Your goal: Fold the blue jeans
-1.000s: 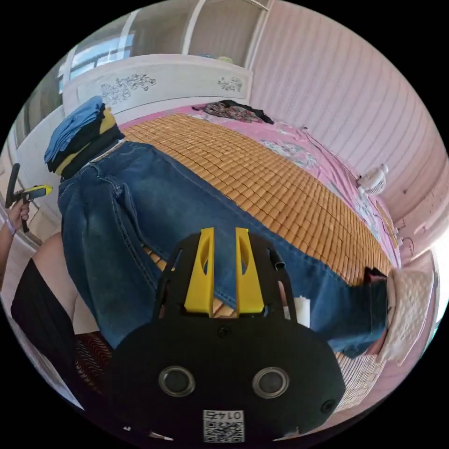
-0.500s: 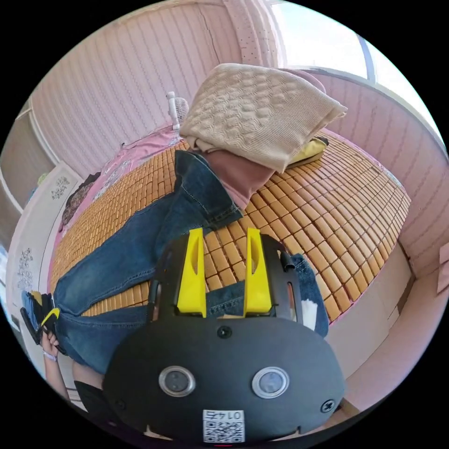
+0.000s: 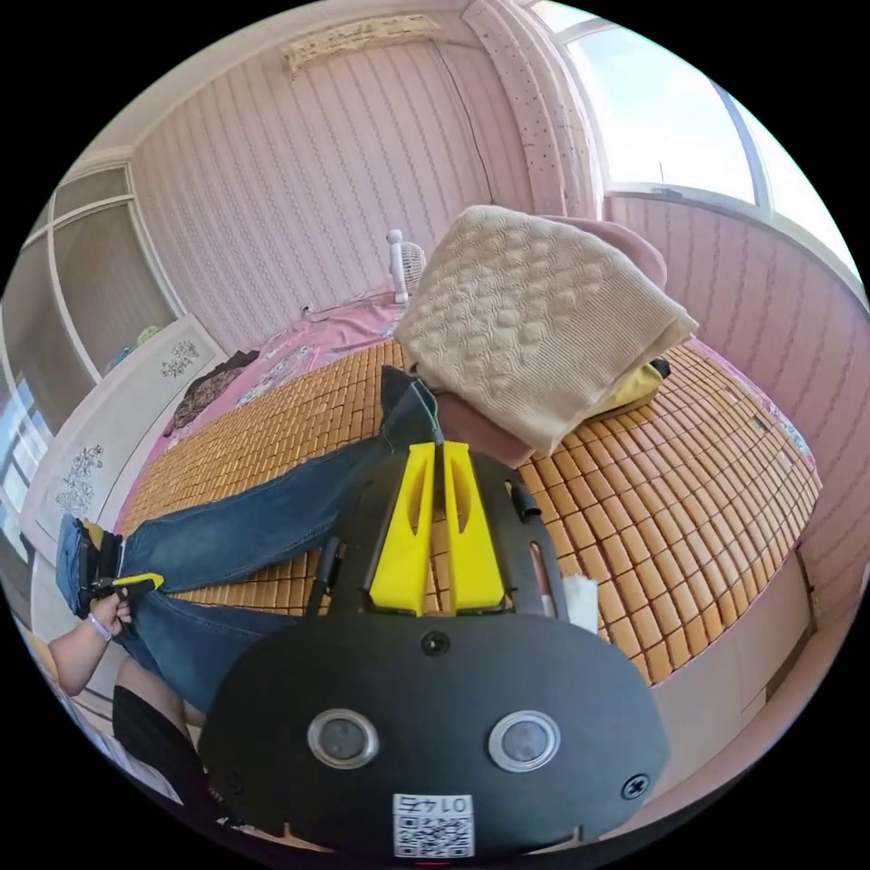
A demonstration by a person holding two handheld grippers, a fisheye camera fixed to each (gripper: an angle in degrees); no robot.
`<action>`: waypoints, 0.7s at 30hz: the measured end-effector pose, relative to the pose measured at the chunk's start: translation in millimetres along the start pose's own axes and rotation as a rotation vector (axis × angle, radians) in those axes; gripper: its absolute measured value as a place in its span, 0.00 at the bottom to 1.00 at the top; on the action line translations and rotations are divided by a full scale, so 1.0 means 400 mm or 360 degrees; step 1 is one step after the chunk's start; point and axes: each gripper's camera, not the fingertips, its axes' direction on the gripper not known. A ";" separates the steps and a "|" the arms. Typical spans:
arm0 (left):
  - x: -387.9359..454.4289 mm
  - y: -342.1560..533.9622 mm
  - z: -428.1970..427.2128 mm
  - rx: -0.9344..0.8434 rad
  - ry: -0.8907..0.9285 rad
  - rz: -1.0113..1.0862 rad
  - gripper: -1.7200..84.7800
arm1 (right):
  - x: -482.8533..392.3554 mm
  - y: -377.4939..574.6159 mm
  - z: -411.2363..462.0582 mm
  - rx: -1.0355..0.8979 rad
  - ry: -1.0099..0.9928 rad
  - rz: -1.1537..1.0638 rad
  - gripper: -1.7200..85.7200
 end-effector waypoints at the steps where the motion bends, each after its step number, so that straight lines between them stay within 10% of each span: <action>1: 0.012 -0.001 -0.004 0.0016 0.0017 0.0022 0.02 | 0.021 0.010 0.018 -0.0056 0.0029 -0.0002 0.05; 10: 0.187 0.013 0.005 -0.0052 0.0114 0.0316 0.09 | 0.134 0.222 0.082 -0.0419 0.0197 0.0096 0.17; 21: 0.292 0.047 0.072 -0.0226 -0.0268 0.0659 0.06 | 0.128 0.268 0.067 -0.0257 0.0271 -0.0127 0.02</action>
